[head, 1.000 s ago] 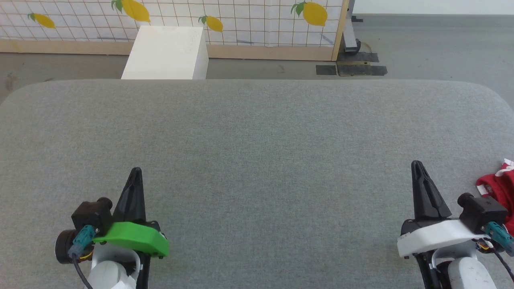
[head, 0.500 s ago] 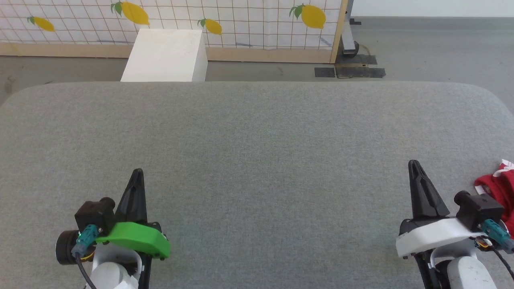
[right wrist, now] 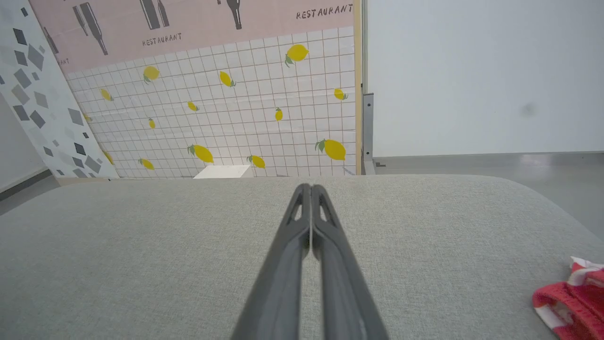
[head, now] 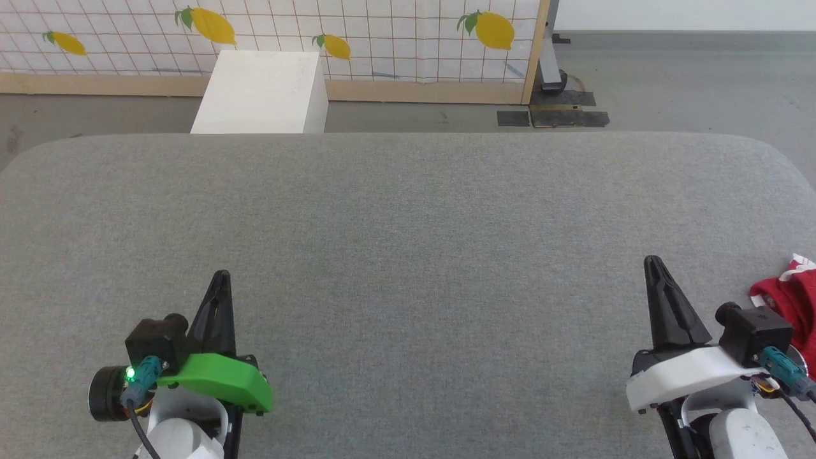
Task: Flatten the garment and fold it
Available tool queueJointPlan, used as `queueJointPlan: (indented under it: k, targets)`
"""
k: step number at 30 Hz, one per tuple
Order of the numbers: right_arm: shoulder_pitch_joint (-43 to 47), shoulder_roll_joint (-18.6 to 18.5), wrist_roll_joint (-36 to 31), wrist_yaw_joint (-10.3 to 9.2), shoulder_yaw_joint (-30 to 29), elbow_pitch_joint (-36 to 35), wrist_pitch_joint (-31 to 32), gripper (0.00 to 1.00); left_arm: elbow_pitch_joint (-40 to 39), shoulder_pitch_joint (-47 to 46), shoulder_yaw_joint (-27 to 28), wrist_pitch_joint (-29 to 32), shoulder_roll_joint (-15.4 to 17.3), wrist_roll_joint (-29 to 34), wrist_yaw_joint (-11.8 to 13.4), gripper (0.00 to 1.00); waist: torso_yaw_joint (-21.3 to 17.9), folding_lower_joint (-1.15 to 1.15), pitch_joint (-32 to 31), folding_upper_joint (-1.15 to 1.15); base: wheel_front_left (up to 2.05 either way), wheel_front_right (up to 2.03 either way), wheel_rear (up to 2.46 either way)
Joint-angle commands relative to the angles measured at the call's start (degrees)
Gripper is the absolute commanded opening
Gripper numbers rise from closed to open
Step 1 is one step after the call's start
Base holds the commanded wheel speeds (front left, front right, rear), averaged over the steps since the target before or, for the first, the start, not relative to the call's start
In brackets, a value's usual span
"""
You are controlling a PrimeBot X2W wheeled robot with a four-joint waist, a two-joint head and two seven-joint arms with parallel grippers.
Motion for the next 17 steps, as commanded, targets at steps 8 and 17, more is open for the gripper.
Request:
queueJointPlan:
  k: [8, 17]
  targets:
    - [1.3, 0.0, -1.3, -0.03, 0.3, -1.2, 1.1, 0.0, -1.2, 1.3, -0.1, 1.1, -0.5, 1.3, 0.6, 0.0, -0.1, 0.0, -0.3, 0.22, 0.0, 0.0, 0.0]
    - [1.6, 0.0, -2.2, -0.04, 0.5, -2.0, 2.1, 0.0, -2.2, 1.7, -0.3, 2.2, -0.7, 2.2, 1.0, 0.0, -0.3, 0.0, -0.5, 0.27, 0.0, 0.0, 0.0]
